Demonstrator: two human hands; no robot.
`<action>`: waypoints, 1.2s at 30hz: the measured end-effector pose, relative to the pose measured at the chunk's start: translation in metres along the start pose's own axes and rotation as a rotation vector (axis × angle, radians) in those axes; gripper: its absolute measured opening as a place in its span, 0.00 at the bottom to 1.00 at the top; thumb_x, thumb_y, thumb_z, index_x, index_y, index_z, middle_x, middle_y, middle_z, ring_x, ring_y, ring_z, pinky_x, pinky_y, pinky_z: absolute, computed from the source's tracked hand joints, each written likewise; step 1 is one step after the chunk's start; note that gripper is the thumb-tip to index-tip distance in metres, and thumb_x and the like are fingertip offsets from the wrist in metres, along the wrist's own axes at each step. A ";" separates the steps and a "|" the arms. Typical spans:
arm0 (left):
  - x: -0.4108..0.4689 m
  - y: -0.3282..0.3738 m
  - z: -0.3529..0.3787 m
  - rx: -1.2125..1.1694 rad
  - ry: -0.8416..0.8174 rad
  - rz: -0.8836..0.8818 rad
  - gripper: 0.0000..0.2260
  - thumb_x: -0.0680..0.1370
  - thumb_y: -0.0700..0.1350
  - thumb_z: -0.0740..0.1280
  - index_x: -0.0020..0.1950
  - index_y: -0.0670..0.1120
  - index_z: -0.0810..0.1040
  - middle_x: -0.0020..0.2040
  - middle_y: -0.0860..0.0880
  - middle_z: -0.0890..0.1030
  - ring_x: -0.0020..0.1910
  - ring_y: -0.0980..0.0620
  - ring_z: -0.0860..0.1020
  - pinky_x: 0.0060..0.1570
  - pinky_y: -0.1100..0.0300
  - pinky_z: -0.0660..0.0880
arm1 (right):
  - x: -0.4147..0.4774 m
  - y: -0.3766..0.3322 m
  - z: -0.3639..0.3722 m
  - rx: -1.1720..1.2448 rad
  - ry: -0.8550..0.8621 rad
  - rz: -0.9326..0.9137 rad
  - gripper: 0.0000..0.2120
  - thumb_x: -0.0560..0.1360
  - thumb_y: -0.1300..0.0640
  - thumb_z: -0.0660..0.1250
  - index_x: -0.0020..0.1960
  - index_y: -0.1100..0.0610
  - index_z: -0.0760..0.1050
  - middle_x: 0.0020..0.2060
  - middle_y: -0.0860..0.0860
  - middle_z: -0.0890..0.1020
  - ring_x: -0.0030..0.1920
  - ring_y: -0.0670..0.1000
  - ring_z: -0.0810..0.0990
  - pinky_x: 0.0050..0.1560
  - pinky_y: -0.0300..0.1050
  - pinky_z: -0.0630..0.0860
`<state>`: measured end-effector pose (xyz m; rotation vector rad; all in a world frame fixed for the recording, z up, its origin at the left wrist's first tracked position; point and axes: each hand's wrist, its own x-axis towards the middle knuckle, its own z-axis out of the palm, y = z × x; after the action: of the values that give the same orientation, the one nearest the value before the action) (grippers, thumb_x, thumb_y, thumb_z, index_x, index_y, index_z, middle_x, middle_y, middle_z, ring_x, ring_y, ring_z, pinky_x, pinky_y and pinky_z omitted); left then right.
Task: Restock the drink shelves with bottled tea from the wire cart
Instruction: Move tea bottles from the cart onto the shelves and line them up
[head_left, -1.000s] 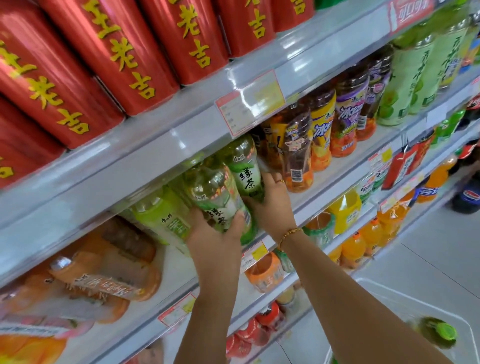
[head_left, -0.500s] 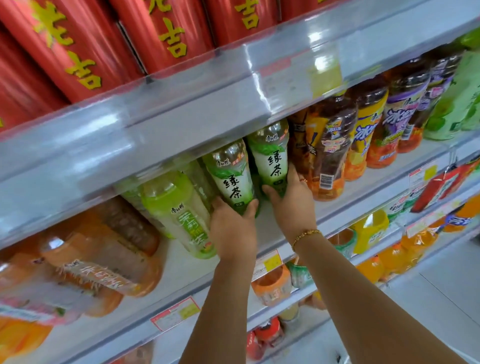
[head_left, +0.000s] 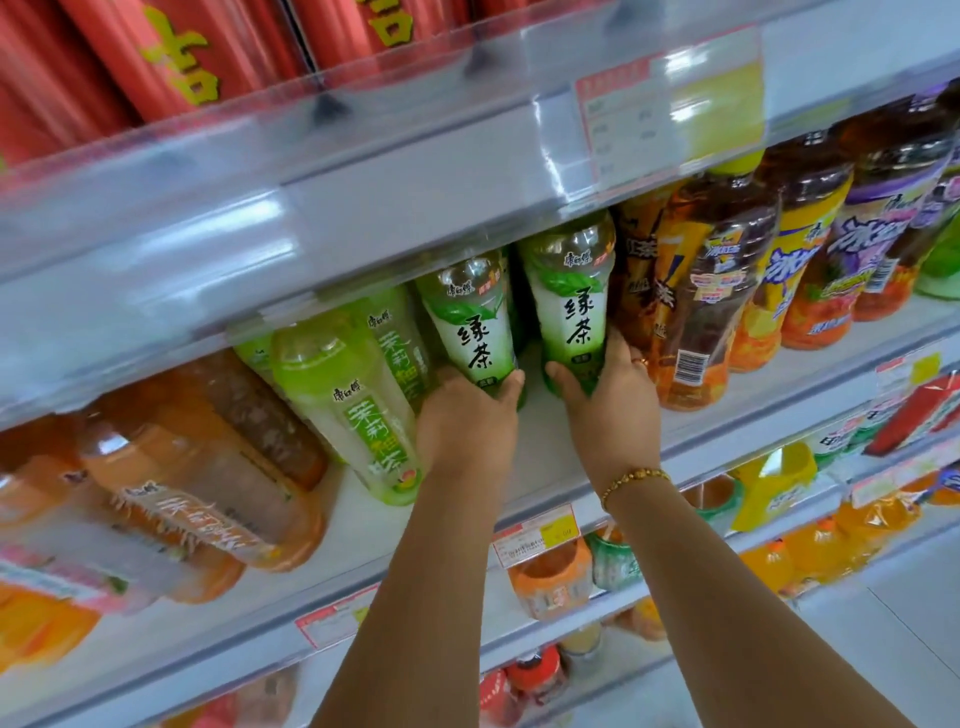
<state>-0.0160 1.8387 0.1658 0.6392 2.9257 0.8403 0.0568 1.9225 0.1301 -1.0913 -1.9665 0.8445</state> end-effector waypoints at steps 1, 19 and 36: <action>0.001 -0.001 0.000 0.008 -0.012 0.001 0.27 0.75 0.63 0.63 0.61 0.41 0.70 0.56 0.43 0.79 0.55 0.42 0.77 0.49 0.53 0.74 | 0.000 0.000 0.000 0.000 -0.004 0.003 0.30 0.75 0.47 0.66 0.70 0.60 0.62 0.58 0.58 0.76 0.57 0.58 0.74 0.49 0.46 0.71; 0.040 0.001 0.012 -0.294 0.064 -0.156 0.16 0.74 0.53 0.69 0.46 0.39 0.78 0.40 0.39 0.83 0.39 0.41 0.83 0.41 0.47 0.81 | 0.001 -0.005 -0.006 0.021 -0.063 0.037 0.27 0.75 0.48 0.65 0.69 0.59 0.62 0.57 0.59 0.75 0.56 0.60 0.75 0.48 0.49 0.74; 0.098 0.014 0.037 -0.342 0.115 -0.212 0.18 0.81 0.43 0.59 0.67 0.34 0.68 0.59 0.39 0.77 0.56 0.42 0.78 0.48 0.57 0.77 | 0.000 0.003 0.003 0.007 0.006 -0.030 0.30 0.75 0.48 0.65 0.71 0.59 0.60 0.58 0.59 0.75 0.56 0.60 0.75 0.48 0.51 0.73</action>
<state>-0.0949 1.9066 0.1497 0.2598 2.7734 1.3425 0.0550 1.9234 0.1262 -1.0568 -1.9686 0.8312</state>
